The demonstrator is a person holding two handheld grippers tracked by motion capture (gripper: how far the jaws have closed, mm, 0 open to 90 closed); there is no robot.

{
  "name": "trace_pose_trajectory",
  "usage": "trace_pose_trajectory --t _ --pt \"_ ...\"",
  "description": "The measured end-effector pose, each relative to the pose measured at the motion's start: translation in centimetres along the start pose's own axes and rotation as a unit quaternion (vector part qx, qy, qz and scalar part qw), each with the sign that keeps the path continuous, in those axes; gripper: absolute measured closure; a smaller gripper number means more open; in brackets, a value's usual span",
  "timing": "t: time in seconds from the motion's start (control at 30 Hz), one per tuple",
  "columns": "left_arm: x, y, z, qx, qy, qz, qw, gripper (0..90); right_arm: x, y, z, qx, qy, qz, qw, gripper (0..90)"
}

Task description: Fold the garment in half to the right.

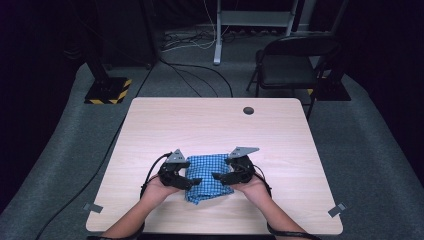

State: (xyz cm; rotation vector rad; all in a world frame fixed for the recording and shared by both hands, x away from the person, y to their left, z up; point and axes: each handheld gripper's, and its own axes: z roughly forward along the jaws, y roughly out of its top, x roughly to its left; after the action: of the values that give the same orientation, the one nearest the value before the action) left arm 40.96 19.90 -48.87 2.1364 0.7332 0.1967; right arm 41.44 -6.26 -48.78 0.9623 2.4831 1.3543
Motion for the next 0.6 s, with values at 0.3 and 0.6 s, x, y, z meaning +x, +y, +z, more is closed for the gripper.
trace_pose_trajectory --t 0.3,0.6 --pt "-0.2 -0.9 0.1 0.011 -0.001 -0.004 0.9999 16.2 1.2 -0.1 2.1 0.023 0.012 -0.018 0.9995 19.2" --pt "-0.1 -1.5 0.7 0.014 -0.001 -0.015 0.9998 15.6 0.7 -0.7 2.9 0.032 0.017 -0.012 0.9993 18.4"
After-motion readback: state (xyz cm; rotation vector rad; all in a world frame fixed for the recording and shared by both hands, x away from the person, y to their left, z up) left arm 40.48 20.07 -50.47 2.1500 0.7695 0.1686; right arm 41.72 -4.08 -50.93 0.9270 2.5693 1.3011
